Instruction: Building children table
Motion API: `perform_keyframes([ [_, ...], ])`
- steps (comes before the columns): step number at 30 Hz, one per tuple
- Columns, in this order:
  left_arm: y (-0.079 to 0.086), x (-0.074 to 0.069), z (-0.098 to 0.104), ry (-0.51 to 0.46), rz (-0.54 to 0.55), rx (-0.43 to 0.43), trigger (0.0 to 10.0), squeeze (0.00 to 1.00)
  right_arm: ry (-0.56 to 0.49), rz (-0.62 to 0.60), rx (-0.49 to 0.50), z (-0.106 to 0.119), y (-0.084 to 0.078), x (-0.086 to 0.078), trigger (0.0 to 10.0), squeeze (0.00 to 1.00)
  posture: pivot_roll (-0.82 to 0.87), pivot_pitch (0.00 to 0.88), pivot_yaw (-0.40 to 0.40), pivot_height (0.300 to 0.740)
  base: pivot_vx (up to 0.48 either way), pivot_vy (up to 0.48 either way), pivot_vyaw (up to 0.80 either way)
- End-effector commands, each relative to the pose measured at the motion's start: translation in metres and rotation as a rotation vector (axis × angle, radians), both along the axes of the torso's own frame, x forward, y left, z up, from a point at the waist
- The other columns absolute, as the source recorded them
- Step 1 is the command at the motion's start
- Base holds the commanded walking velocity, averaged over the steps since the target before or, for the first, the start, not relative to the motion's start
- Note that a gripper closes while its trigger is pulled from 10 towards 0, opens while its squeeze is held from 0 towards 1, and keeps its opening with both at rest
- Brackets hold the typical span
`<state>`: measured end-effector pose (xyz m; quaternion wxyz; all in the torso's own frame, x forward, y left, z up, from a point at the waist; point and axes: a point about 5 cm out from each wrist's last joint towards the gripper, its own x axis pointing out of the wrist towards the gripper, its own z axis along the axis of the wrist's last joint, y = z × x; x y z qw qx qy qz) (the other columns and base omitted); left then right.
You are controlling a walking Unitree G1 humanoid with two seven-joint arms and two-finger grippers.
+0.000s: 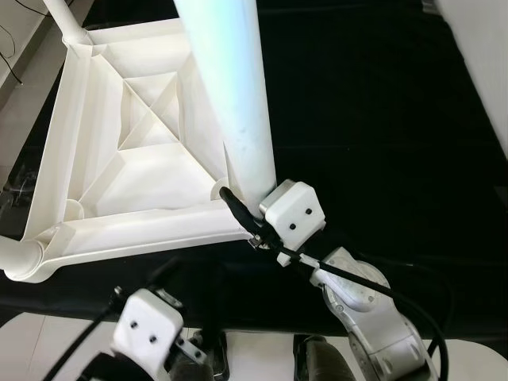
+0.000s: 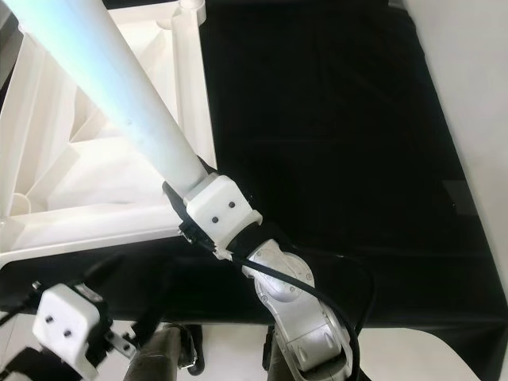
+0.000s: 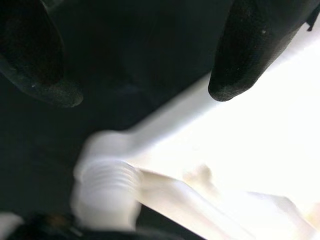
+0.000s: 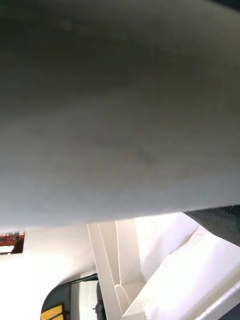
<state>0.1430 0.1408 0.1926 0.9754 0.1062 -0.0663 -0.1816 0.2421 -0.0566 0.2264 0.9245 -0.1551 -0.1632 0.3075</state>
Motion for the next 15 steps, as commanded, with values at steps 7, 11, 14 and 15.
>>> perform_keyframes([
  [7, 0.018, 0.044, 0.058, -0.216, -0.051, -0.026, 10.0, 0.0, 0.203, -0.174, 0.025, -0.033, -0.01, 0.023, 10.0, 0.0, 0.1, 0.303, 0.025, 0.74, 0.0, 0.0, 0.0],
  [11, 0.019, 0.052, 0.079, -0.284, -0.098, -0.029, 10.0, 0.0, 0.227, -0.198, 0.07, -0.033, -0.011, 0.027, 10.0, 0.0, 0.09, 0.295, 0.031, 0.74, 0.0, 0.0, 0.0],
  [14, 0.016, 0.057, 0.093, -0.325, -0.167, -0.031, 10.0, 0.0, 0.254, -0.214, 0.113, -0.033, -0.013, 0.031, 10.0, 0.0, 0.09, 0.285, 0.04, 0.74, 0.0, 0.0, 0.0],
  [15, 0.012, 0.06, 0.104, -0.345, -0.236, -0.028, 10.0, 0.0, 0.265, -0.22, 0.134, -0.032, -0.015, 0.034, 10.0, 0.0, 0.08, 0.276, 0.046, 0.74, 0.0, 0.0, 0.0],
])
